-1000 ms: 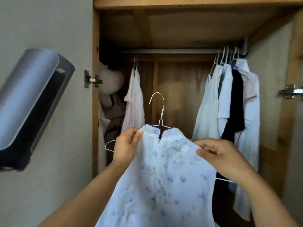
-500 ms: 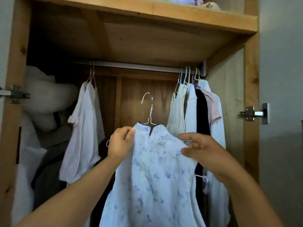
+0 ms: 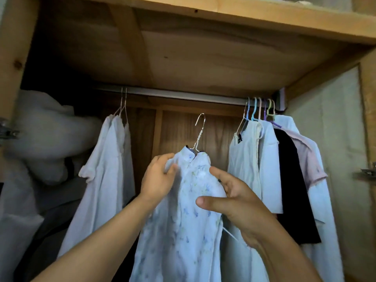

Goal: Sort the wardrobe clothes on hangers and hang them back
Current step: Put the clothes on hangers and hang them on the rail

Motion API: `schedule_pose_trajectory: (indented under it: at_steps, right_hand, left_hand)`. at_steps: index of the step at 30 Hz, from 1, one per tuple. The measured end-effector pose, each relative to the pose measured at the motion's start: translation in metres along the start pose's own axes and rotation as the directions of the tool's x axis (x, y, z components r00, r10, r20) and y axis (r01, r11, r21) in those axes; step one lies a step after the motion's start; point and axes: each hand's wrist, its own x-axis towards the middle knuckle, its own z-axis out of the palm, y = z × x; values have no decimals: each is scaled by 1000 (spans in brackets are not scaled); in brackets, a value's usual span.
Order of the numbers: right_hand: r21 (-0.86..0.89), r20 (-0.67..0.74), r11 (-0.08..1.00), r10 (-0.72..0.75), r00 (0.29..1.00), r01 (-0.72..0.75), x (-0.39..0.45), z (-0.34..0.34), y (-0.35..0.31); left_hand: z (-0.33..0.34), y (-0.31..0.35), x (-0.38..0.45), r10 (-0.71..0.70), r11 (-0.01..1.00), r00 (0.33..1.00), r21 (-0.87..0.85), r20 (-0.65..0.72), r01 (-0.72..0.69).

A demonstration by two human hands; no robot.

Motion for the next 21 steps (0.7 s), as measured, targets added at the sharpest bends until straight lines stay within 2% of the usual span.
schedule_pose_trajectory:
  at_steps: [2, 7, 13, 17, 21]
  right_hand:
    - [-26, -49, 998, -52, 997, 50, 27, 20, -7]
    - [3, -57, 995, -94, 994, 95, 103, 66, -25]
    - [43, -38, 996, -79, 996, 81, 174, 115, -49]
    - [32, -17, 997, -69, 997, 69, 212, 150, -56]
    - [42, -34, 998, -55, 998, 56, 240, 172, -61]
  left_hand:
    - [-12, -5, 10, 47, 999, 999, 14, -13, -46]
    - [-58, -7, 50, 260, 957, 965, 148, -40, -251]
    - [-116, -4, 87, 455, 820, 880, 448, -134, -356]
    - [-134, -24, 113, 314, 841, 941, 497, -128, -214]
    - [-142, -45, 126, 198, 891, 975, 433, -97, -138]
